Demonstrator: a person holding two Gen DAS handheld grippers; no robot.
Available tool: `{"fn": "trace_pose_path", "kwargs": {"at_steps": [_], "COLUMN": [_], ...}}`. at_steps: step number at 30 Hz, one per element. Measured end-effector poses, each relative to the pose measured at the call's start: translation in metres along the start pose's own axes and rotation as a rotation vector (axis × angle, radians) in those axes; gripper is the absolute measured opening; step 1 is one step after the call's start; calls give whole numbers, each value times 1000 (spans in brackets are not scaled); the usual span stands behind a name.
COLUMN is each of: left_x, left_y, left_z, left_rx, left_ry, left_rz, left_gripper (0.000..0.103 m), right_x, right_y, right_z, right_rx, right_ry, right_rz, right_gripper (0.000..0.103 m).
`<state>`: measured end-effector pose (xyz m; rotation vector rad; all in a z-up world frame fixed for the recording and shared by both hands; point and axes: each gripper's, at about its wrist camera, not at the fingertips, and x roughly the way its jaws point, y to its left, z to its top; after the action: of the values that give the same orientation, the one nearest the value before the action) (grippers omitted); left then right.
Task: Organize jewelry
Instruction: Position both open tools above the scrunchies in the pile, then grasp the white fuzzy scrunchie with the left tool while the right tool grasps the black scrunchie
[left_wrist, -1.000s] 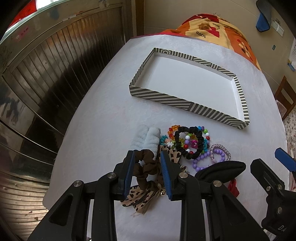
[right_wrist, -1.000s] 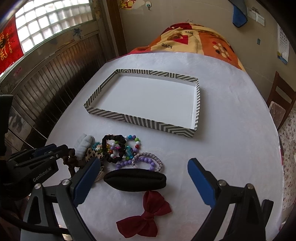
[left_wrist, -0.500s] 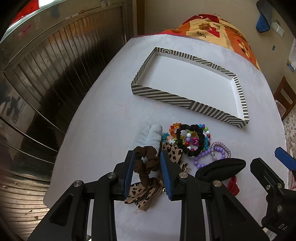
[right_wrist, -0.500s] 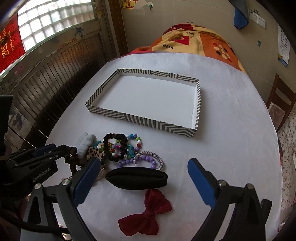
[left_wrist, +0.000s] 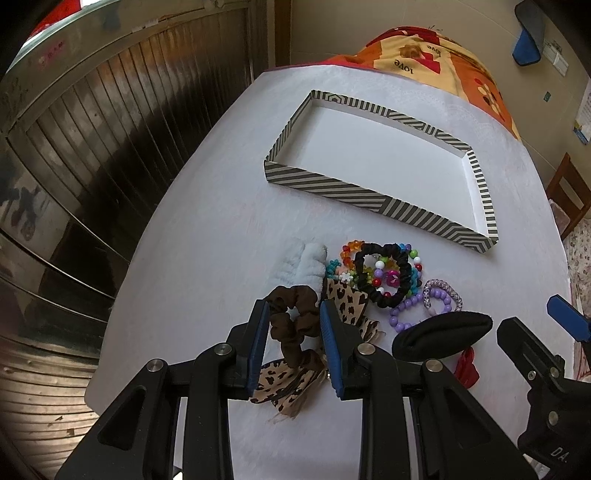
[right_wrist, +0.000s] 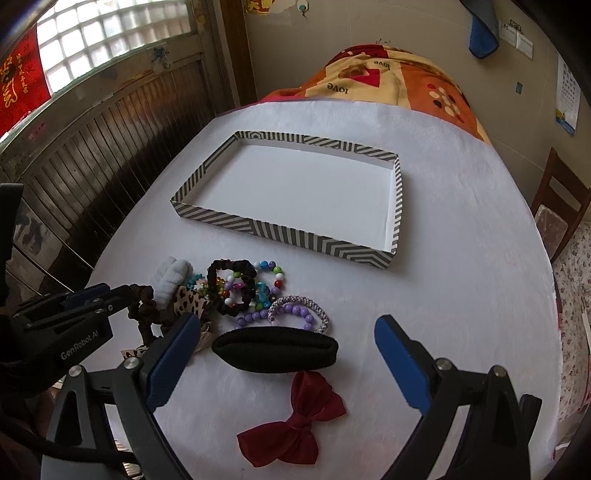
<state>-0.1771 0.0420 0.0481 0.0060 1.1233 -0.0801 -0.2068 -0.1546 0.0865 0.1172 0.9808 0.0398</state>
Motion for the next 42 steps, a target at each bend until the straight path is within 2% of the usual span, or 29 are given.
{"fn": "trace_pose_path", "kwargs": {"at_steps": [27, 31, 42], "left_x": [3, 4, 13], "left_y": [-4, 3, 44], "left_z": [-2, -2, 3], "left_rx": [7, -16, -120], "left_ry": [20, 30, 84], "left_rz": [-10, -24, -57], "left_gripper": [11, 11, 12], "right_x": [5, 6, 11], "right_y": [-2, -14, -55], "right_z": [-6, -6, -20], "right_rx": [-4, 11, 63], "right_ry": [28, 33, 45], "right_rz": [1, 4, 84], "right_gripper": [98, 98, 98]}}
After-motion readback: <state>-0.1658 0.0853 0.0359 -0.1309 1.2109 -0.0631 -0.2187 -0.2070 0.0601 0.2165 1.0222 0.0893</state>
